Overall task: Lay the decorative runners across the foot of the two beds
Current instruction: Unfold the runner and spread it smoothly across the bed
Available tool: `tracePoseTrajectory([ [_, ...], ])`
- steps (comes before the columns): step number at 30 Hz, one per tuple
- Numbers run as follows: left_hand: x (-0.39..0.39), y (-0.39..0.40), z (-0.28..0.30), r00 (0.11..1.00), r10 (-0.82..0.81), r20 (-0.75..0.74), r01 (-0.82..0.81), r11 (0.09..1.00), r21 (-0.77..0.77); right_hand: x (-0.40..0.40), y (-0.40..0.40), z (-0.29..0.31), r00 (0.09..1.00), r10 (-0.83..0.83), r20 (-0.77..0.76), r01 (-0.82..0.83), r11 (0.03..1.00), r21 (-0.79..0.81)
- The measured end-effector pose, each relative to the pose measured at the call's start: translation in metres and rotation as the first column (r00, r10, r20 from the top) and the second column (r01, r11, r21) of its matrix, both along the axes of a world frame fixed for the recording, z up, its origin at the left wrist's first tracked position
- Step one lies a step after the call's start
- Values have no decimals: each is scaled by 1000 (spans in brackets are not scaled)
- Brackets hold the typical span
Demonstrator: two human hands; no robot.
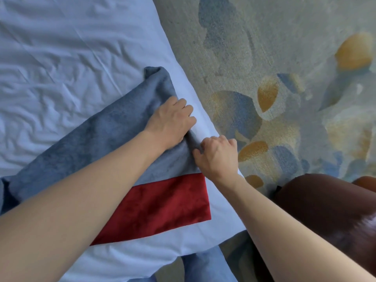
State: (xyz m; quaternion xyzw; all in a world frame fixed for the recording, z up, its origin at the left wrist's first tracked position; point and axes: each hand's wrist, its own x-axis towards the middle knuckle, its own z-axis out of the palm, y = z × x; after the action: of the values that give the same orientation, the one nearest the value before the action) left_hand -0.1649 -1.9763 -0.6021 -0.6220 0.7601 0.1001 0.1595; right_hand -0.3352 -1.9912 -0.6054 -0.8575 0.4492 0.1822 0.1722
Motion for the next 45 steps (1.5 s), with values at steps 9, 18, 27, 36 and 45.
tracePoseTrajectory([
  [9,-26,-10,1,992,-121,39,126,980,-156,-11,-35,-8,997,-55,48,56,998,-21],
  [18,-25,-39,-4,995,-88,53,95,983,-157,-22,-53,-15,982,-165,89,164,986,15],
  [27,-29,-60,-8,994,108,-10,-108,983,-147,-41,-75,-22,979,-201,32,197,975,105],
  [36,42,-18,12,838,475,-267,-541,786,-298,55,-79,11,928,9,372,47,989,-142],
  [45,134,97,16,509,805,-303,-826,557,92,210,-34,23,742,560,369,-528,827,-193],
])
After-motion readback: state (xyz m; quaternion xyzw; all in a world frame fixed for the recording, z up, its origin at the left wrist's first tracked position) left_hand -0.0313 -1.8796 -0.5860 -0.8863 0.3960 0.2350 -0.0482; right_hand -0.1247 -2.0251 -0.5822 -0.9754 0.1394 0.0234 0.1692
